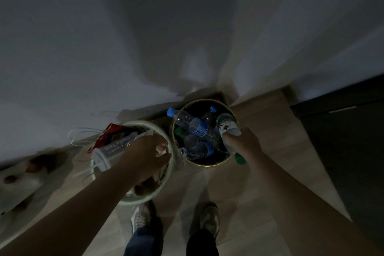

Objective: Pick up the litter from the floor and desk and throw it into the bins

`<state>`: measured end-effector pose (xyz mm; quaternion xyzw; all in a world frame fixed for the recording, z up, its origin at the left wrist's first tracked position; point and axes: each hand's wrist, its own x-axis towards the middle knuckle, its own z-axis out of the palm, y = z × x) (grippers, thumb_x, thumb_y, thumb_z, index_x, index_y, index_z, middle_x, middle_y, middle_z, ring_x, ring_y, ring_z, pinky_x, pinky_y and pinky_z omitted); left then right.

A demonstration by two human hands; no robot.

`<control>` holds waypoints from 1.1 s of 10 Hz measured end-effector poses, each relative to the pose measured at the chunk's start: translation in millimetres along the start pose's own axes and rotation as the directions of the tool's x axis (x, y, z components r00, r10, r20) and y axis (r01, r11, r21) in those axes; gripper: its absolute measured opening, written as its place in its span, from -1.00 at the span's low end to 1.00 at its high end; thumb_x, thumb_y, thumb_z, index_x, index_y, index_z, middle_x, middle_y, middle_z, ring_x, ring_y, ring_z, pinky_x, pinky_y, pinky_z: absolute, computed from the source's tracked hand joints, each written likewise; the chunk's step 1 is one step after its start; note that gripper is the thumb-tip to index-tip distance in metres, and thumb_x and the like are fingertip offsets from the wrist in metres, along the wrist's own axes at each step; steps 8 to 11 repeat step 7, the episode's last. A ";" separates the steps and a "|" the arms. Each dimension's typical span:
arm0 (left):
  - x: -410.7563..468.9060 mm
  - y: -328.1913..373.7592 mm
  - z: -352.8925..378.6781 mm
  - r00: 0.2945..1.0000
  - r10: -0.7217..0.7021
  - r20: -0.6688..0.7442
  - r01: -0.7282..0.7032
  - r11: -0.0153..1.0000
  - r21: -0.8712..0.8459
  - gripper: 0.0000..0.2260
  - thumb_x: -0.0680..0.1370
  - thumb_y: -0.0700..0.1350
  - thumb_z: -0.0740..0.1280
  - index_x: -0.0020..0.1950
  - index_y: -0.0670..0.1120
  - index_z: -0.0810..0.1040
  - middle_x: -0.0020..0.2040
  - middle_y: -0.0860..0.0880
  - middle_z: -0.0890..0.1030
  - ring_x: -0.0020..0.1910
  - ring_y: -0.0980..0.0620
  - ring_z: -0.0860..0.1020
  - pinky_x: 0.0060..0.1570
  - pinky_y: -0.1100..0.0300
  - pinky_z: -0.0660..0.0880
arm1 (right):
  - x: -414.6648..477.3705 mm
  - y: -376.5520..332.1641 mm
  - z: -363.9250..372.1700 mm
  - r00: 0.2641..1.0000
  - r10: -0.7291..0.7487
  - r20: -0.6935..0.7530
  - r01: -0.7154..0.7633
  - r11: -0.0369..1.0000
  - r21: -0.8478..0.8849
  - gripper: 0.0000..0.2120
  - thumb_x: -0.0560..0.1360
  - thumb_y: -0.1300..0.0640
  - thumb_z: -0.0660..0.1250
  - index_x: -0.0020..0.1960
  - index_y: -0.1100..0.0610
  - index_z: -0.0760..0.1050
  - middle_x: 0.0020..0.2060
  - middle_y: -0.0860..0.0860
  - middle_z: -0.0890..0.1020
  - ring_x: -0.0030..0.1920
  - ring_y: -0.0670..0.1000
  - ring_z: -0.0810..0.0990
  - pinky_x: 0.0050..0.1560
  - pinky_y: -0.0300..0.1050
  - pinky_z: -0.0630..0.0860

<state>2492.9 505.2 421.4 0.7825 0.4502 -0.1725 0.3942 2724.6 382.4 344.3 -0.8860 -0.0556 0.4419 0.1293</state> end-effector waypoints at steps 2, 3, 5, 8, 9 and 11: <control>36.7 -19.1 25.5 1.000 0.011 -0.014 -0.011 0.999 -0.042 -0.79 0.50 -0.08 0.36 0.13 -0.01 0.58 -0.07 0.10 0.60 -0.02 0.09 0.58 0.07 0.14 0.53 | 45.4 -5.0 39.6 0.999 -0.028 -0.038 0.026 0.999 -0.046 -0.32 0.45 -0.13 0.36 0.44 0.18 0.24 0.30 0.17 0.45 0.23 0.19 0.49 -0.09 -0.09 0.39; 46.3 -26.7 32.2 1.000 0.002 -0.029 -0.004 0.998 -0.067 -0.79 0.49 -0.10 0.37 0.12 -0.01 0.59 -0.06 0.07 0.62 -0.03 0.08 0.59 0.04 0.13 0.54 | 59.8 -1.4 59.5 0.998 0.002 -0.065 -0.004 1.000 -0.027 -0.28 0.48 -0.12 0.34 0.48 0.20 0.15 0.34 0.21 0.41 0.25 0.24 0.47 -0.01 0.00 0.48; 49.4 -39.0 35.1 0.999 -0.033 -0.021 0.032 0.997 -0.065 -0.78 0.49 -0.08 0.38 0.13 -0.02 0.59 -0.09 0.10 0.60 -0.01 0.08 0.59 0.10 0.11 0.53 | 68.5 12.5 89.5 0.996 0.083 -0.020 -0.082 0.996 0.039 -0.19 0.49 -0.10 0.35 0.52 0.20 0.00 0.37 0.29 0.32 0.27 0.29 0.43 0.05 0.03 0.49; 47.6 -42.9 32.0 0.998 -0.061 -0.008 0.060 0.994 -0.094 -0.76 0.48 -0.09 0.39 0.14 -0.03 0.59 -0.04 0.08 0.61 -0.02 0.09 0.59 0.10 0.11 0.54 | 63.3 22.8 87.6 0.997 0.069 -0.023 -0.067 0.995 0.071 -0.22 0.46 0.01 0.42 0.48 0.24 0.08 0.35 0.26 0.36 0.29 0.26 0.44 0.04 -0.03 0.48; 47.6 -42.9 32.0 0.998 -0.061 -0.008 0.060 0.994 -0.094 -0.76 0.48 -0.09 0.39 0.14 -0.03 0.59 -0.04 0.08 0.61 -0.02 0.09 0.59 0.10 0.11 0.54 | 63.3 22.8 87.6 0.997 0.069 -0.023 -0.067 0.995 0.071 -0.22 0.46 0.01 0.42 0.48 0.24 0.08 0.35 0.26 0.36 0.29 0.26 0.44 0.04 -0.03 0.48; 47.6 -42.9 32.0 0.998 -0.061 -0.008 0.060 0.994 -0.094 -0.76 0.48 -0.09 0.39 0.14 -0.03 0.59 -0.04 0.08 0.61 -0.02 0.09 0.59 0.10 0.11 0.54 | 63.3 22.8 87.6 0.997 0.069 -0.023 -0.067 0.995 0.071 -0.22 0.46 0.01 0.42 0.48 0.24 0.08 0.35 0.26 0.36 0.29 0.26 0.44 0.04 -0.03 0.48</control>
